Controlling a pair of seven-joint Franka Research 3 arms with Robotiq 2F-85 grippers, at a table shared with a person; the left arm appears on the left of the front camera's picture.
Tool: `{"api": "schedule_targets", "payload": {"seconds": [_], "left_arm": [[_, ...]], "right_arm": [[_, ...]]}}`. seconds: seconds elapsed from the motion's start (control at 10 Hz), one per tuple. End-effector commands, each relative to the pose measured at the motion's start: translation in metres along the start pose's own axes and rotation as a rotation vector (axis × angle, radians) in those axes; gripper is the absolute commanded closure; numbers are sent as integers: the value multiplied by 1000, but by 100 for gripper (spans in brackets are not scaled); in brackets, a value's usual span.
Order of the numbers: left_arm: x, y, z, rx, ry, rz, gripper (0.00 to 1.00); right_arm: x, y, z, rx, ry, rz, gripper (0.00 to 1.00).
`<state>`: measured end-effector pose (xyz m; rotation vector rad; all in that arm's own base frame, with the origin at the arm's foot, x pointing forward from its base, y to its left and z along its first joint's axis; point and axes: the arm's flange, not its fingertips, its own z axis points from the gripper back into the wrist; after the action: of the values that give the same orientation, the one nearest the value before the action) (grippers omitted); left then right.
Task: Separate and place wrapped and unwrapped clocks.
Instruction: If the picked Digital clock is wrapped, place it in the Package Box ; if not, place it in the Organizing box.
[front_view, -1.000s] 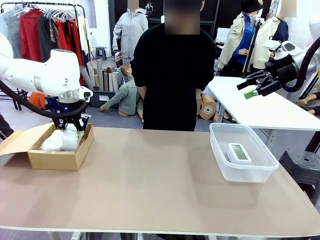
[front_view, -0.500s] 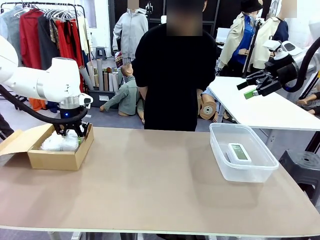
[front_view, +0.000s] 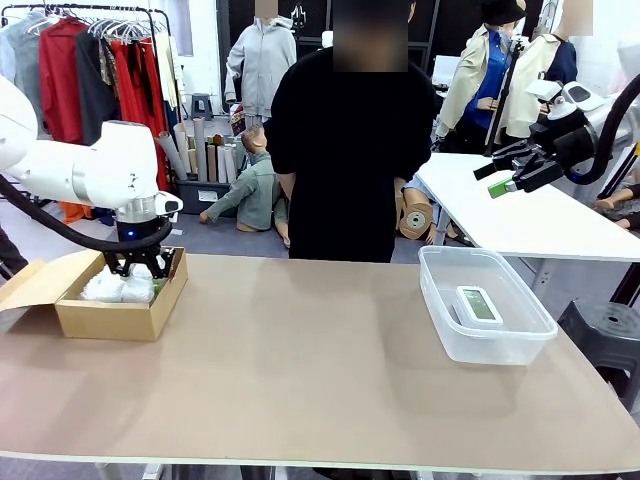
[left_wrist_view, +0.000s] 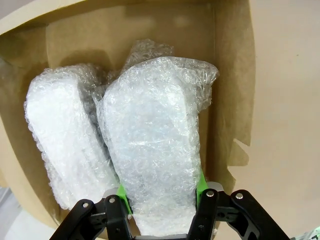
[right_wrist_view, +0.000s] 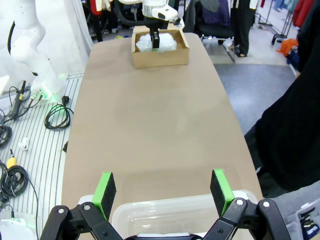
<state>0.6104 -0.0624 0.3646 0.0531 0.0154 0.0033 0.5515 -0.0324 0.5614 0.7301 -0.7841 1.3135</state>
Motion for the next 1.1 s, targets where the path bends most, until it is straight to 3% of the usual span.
{"api": "schedule_targets", "payload": {"seconds": [0.0, 0.2, 0.7, 1.0], "left_arm": [[6, 5, 2, -30, 9, -3, 100], [7, 6, 2, -29, 11, 3, 94], [8, 7, 3, -29, 11, 12, 0], [8, 7, 13, -28, -4, 15, 0]], "right_arm": [[2, 0, 1, -2, -3, 4, 0], [2, 0, 1, -2, -3, 4, 0], [2, 0, 1, -2, -3, 4, 0], [2, 0, 1, -2, -3, 4, 0]]}}
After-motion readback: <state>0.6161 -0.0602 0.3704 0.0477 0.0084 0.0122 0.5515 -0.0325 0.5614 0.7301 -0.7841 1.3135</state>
